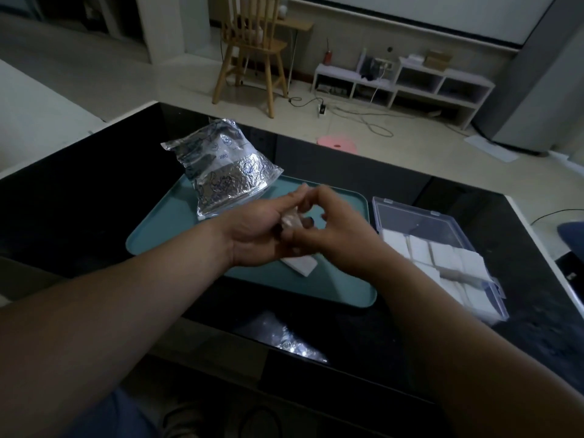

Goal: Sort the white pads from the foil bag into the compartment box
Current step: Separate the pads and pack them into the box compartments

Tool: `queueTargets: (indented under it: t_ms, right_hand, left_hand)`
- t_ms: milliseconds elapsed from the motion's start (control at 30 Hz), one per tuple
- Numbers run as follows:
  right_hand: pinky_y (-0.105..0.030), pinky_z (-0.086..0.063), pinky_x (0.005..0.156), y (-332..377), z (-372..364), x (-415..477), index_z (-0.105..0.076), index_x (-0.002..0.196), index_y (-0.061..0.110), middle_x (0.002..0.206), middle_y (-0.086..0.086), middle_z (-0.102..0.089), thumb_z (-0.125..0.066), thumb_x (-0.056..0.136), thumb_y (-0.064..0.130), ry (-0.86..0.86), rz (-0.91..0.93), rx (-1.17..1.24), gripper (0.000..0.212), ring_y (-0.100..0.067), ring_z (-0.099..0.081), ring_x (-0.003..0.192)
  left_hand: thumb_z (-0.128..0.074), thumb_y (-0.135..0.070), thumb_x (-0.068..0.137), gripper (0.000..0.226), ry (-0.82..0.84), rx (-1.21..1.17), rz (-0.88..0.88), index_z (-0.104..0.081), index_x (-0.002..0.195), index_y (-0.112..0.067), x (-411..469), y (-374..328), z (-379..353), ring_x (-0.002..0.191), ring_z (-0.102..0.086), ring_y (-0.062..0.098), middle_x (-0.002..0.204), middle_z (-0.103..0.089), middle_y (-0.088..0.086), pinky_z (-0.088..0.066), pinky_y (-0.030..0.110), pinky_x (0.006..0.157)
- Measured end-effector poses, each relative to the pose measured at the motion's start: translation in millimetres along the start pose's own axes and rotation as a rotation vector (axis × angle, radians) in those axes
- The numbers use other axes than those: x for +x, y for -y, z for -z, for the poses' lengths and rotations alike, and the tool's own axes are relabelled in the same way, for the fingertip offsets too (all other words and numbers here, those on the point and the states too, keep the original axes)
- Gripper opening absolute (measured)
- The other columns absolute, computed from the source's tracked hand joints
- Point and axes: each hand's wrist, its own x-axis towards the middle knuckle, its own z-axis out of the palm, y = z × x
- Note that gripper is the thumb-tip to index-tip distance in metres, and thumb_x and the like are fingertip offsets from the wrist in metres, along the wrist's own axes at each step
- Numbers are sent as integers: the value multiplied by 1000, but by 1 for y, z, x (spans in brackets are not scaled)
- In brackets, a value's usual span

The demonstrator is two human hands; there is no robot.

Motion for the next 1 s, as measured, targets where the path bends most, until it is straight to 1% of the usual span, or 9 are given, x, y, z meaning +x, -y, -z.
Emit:
queueTargets:
  t_ms: [67,133,267,400,500,633,767,933,1000]
  right_hand:
    - [-26,-50,97,-2,8,6,-61,117,23,118,10,-67,-81,88,42,-90,-77,136,40,-3,-62,114]
    - [-28,-53,85,-8,15,9,-65,115,24,109,8,-69,-77,91,46,-158,-184,77,35,-9,-66,101]
    - [-31,-45,76,-29,-8,4,-66,111,20,108,0,-68,-79,87,46,99,-247,-430,38,-22,-64,99]
    - [-39,-48,82,-34,-28,-2,-56,111,23,115,-5,-60,-74,86,43,127,-176,-629,37,-28,-59,106]
    - [-40,-50,80,-35,-26,-4,-56,111,19,112,-6,-64,-62,95,34,125,-155,-682,23,-33,-62,104]
    - [-40,-53,83,-37,-23,-7,-60,110,20,111,-6,-69,-62,92,27,142,-235,-615,19,-33,-64,103]
    - [-31,-50,67,-41,-11,-4,-66,96,17,94,-6,-71,-71,87,17,13,-427,-226,11,-25,-68,82]
    - [-27,-45,54,-34,8,-7,-63,100,12,85,-8,-65,-65,95,4,-224,-606,626,9,-15,-59,62]
    - [-26,-44,53,-32,7,-10,-62,107,11,86,-8,-67,-62,97,4,-225,-618,783,13,-14,-59,61]
  left_hand:
    - [-59,-31,101,12,-146,-58,-97,-55,112,-26,-2,-11,3,59,-55,9,79,-51,2,-60,32,62]
    - [-64,-19,100,13,-348,70,-185,-54,104,-27,-3,-17,10,63,-55,12,81,-52,2,-57,27,56]
    - [-69,-12,93,15,-597,903,-256,-56,93,-19,1,-3,25,66,-51,17,82,-54,5,-43,22,51]
    - [-72,-31,90,31,-511,1677,-181,-59,117,-25,14,16,35,100,-59,26,117,-52,5,-42,29,81]
    - [-70,-35,90,36,-393,1780,-138,-58,123,-30,22,21,39,105,-60,29,121,-48,5,-47,38,95]
    - [-68,-31,90,26,-359,1872,-145,-57,113,-27,25,17,40,107,-59,28,115,-59,4,-47,38,89]
    - [-65,-12,89,21,-477,1611,-129,-65,109,-17,25,15,36,99,-59,23,110,-63,4,-42,29,76]
    - [-59,7,93,18,-518,225,-142,-58,89,-10,22,9,3,55,-54,18,76,-58,12,-52,24,46]
    - [-59,2,96,16,-412,36,-107,-58,87,-11,22,12,-12,54,-53,14,72,-56,8,-53,23,47]
